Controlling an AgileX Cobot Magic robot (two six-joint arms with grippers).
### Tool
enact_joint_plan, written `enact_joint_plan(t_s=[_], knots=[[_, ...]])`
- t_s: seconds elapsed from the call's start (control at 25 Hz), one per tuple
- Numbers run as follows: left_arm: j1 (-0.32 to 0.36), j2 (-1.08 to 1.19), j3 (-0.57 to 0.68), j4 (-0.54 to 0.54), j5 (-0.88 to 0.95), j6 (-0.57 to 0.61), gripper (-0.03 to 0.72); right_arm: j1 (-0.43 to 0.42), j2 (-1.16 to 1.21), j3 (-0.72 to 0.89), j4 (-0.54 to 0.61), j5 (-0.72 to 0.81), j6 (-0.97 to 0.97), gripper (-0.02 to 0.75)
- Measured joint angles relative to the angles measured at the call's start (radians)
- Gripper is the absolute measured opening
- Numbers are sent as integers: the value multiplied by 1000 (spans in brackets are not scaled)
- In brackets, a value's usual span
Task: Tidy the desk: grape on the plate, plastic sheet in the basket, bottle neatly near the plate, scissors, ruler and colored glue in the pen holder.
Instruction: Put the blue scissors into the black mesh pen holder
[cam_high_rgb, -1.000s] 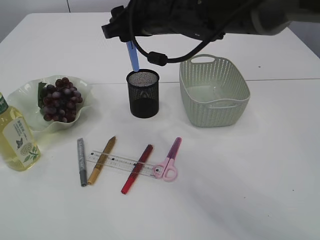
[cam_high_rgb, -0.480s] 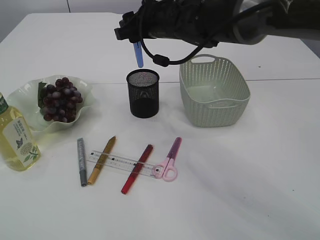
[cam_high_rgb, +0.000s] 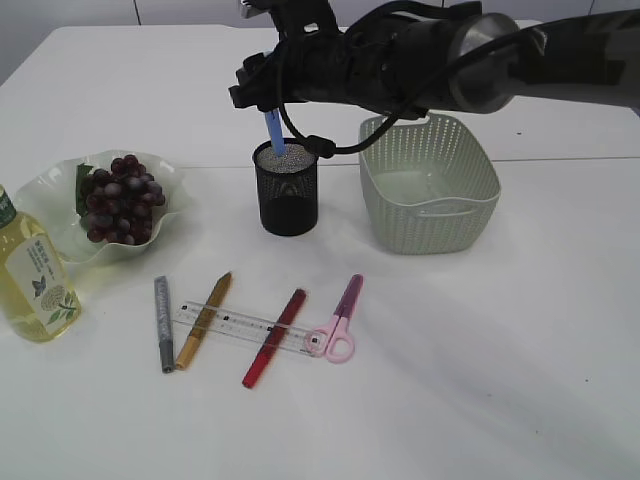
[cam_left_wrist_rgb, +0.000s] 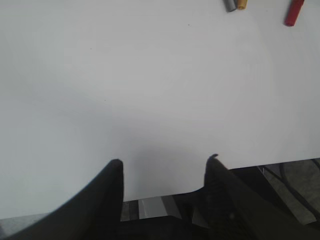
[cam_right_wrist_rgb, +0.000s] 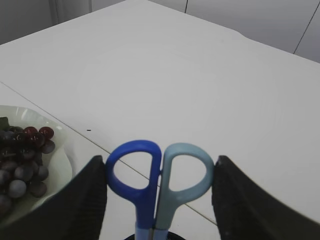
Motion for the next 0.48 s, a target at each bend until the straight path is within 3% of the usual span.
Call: enact_joint_plan(t_s=[0.48], knots=[[0,0,0,0,0,0,386,-3,29,0,-10,-10,0,428]])
